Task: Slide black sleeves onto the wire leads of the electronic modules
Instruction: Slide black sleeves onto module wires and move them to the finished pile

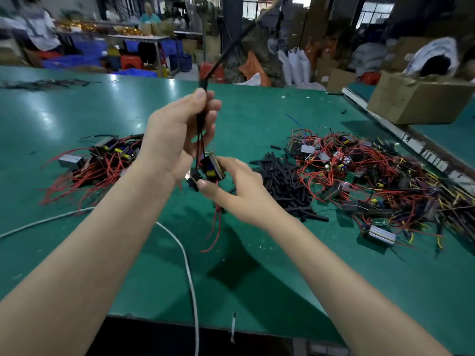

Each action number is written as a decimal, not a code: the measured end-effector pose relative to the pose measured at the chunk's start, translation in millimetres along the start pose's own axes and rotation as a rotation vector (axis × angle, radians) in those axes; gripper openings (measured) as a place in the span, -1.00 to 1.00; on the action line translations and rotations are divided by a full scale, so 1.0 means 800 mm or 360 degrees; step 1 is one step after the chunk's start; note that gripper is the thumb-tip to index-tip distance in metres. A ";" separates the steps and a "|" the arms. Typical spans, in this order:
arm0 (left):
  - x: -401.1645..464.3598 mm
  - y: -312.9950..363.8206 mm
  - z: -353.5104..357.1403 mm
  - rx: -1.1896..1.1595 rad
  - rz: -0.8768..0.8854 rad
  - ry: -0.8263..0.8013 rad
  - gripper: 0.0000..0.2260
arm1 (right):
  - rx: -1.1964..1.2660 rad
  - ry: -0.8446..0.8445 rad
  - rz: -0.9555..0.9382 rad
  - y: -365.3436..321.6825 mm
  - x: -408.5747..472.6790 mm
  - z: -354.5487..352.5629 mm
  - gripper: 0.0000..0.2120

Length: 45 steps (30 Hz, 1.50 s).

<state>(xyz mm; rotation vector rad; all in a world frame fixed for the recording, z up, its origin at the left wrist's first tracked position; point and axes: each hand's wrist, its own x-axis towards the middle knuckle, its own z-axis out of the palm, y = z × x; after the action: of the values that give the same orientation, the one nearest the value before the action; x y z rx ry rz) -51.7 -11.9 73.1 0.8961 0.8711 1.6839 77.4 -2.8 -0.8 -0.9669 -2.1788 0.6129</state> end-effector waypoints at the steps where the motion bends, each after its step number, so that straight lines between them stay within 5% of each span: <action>1: 0.004 0.009 -0.003 -0.0288 -0.0048 0.0029 -0.86 | 0.0107 -0.0034 0.0004 -0.006 0.009 0.004 -0.56; 4: 0.018 0.028 -0.027 -0.1231 -0.0142 0.0014 -0.79 | 0.0705 -0.0113 0.0084 -0.019 0.030 0.017 -0.51; 6: 0.026 0.031 -0.047 -0.1538 -0.0226 -0.0009 -0.77 | 0.0529 -0.0093 0.0041 -0.021 0.041 0.026 -0.41; 9: 0.036 0.022 -0.071 -0.1404 -0.0273 0.0165 -0.81 | -0.0248 -0.0035 0.0033 -0.014 0.052 0.043 -0.42; 14: 0.052 0.007 -0.107 -0.1196 -0.0279 0.0553 -0.78 | -0.0959 0.0223 0.0142 -0.025 0.046 0.078 -0.47; 17: 0.066 0.002 -0.122 -0.1069 -0.0248 0.0686 -0.80 | -0.0914 0.0050 0.0134 -0.040 0.049 0.091 -0.62; 23: 0.124 0.015 -0.147 -0.0397 -0.0324 0.0888 -0.85 | -0.1055 0.0020 -0.0196 -0.058 0.053 0.115 -0.82; 27: 0.171 0.023 -0.137 0.0338 -0.0255 0.0985 -0.70 | -0.0572 -0.0134 0.0054 -0.065 0.076 0.129 -0.92; 31: 0.198 -0.003 -0.137 0.1952 0.0354 0.0963 -0.74 | -0.0379 -0.0162 0.0384 -0.044 0.103 0.150 -0.75; 33: 0.205 -0.022 -0.138 0.2481 0.0407 0.0837 -0.74 | -0.0354 -0.0187 0.0520 -0.032 0.111 0.158 -0.67; 38: 0.226 -0.083 -0.132 0.2962 0.0122 0.0565 -0.80 | -0.0324 -0.0331 0.0586 -0.017 0.104 0.178 -0.77; 45: 0.225 -0.134 -0.141 0.2958 -0.0209 0.0596 -0.74 | -0.0086 -0.0418 0.0635 -0.006 0.094 0.168 -0.81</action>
<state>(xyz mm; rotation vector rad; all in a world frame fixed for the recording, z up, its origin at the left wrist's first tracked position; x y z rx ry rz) -145.8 172.2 -45.0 1.5322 2.7545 0.4776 -60.8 32.9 -58.1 -1.4375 -2.2499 0.9138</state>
